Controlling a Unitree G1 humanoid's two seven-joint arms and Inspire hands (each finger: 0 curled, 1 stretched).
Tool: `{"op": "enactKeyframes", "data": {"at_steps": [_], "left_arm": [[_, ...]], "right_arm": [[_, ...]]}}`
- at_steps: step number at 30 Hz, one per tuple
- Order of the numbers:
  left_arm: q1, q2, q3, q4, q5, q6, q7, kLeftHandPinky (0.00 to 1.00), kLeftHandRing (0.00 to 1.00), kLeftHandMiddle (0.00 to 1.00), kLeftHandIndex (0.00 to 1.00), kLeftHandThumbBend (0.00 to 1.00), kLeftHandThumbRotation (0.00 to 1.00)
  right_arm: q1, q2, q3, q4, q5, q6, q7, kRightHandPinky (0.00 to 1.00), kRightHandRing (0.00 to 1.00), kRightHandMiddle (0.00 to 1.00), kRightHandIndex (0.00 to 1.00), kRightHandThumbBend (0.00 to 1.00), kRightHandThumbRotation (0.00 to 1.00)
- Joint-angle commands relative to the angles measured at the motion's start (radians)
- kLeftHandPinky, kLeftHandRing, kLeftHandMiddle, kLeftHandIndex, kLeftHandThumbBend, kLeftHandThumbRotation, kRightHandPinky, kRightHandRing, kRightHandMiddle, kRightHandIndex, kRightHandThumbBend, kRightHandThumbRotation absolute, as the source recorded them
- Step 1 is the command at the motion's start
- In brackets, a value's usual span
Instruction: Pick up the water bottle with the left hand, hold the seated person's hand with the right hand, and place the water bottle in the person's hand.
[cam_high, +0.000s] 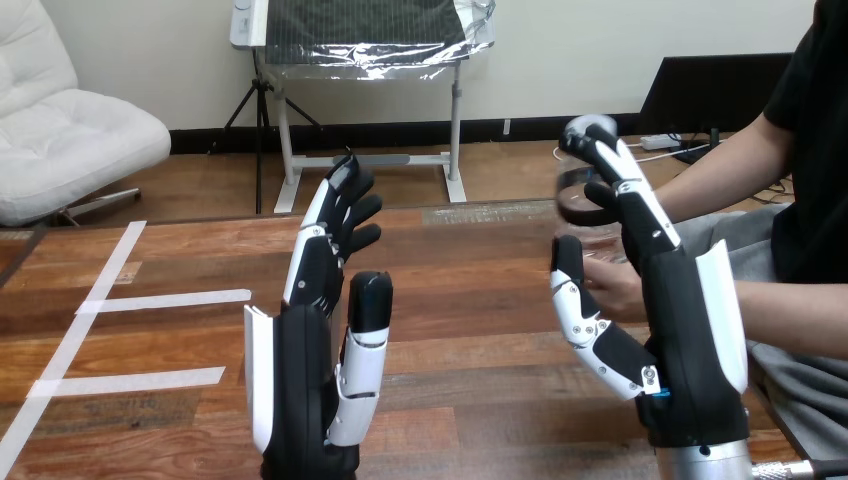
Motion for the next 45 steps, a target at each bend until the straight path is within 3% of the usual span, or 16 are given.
{"op": "enactKeyframes", "data": {"at_steps": [1, 25, 45], "left_arm": [[0.142, -0.042, -0.007, -0.047, 0.003, -0.013, 0.008, 0.77, 0.84, 0.87, 0.89, 0.41, 1.00], [0.132, -0.022, -0.003, -0.071, -0.017, -0.004, 0.017, 0.77, 0.81, 0.85, 0.88, 0.39, 0.89], [0.136, -0.025, -0.006, -0.083, -0.021, 0.010, 0.020, 0.75, 0.80, 0.84, 0.87, 0.38, 0.86]], "right_arm": [[-0.053, 0.019, 0.010, 0.006, 0.010, -0.029, 0.004, 0.89, 0.94, 0.94, 0.86, 0.02, 0.00], [-0.050, 0.016, 0.015, 0.009, 0.035, -0.028, 0.031, 0.85, 0.91, 0.93, 0.86, 0.01, 0.00], [-0.036, 0.014, 0.017, 0.004, 0.053, -0.024, 0.049, 0.86, 0.93, 0.95, 0.88, 0.01, 0.00]]}}
